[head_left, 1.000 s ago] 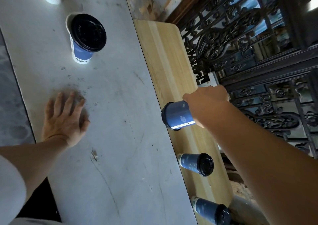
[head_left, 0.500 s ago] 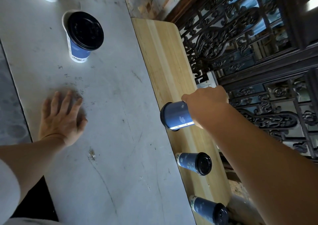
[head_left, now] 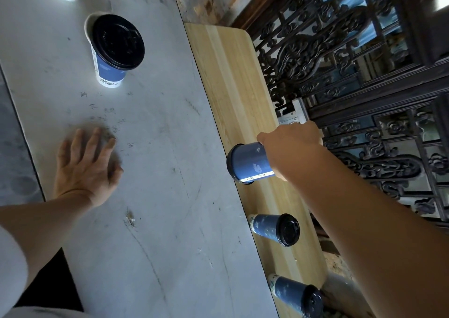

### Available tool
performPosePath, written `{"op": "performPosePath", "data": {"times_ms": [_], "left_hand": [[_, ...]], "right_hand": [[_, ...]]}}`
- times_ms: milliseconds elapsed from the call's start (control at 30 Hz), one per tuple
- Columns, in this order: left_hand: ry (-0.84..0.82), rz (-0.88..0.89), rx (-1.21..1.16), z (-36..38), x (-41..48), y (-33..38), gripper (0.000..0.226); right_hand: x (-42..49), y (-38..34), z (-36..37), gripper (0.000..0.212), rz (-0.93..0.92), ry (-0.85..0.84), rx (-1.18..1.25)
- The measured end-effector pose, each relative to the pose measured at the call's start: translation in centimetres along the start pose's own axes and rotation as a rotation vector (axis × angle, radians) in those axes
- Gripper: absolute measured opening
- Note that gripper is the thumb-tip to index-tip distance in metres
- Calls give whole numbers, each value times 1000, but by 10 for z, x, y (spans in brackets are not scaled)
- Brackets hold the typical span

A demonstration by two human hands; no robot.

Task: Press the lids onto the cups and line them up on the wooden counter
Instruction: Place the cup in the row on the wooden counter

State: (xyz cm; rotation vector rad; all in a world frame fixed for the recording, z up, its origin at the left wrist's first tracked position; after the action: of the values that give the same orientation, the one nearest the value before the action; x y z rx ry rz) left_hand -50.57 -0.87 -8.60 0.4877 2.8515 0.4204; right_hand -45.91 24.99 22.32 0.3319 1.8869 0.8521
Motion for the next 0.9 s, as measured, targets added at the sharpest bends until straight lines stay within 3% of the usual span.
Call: {"op": "performPosePath", "data": {"times_ms": [900], "left_hand": [[16,-12,17,-1,1,0,73]], "right_hand": [[-2,-7,-11,56,-32,36,0]]}}
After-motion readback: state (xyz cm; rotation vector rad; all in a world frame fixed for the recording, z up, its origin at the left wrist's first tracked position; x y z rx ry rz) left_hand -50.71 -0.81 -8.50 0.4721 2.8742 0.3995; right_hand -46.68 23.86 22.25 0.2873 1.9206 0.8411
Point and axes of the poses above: each hand's wrist, its own x-axis towards the middle knuckle, its own z-axis out of the palm, y = z × x, the point moved 5 cm from there along x, towards the middle knuckle, and after that the axes turned 3 degrees about -z, right-handed, at the moved point
